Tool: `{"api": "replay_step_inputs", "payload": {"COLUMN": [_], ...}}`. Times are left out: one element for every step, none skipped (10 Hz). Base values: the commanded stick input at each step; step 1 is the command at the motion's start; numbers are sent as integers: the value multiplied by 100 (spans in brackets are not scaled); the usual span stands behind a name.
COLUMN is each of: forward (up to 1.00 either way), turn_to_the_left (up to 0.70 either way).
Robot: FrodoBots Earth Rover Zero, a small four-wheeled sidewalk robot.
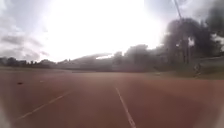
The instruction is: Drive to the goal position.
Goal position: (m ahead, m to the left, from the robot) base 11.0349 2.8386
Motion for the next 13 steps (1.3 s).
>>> {"api": "replay_step_inputs", "payload": {"forward": [70,70,70,70,70,70,70,70,70,70,70,70,70], "turn_to_the_left": [0,0,0,0,0,0,0,0,0,0,0,0,0]}}
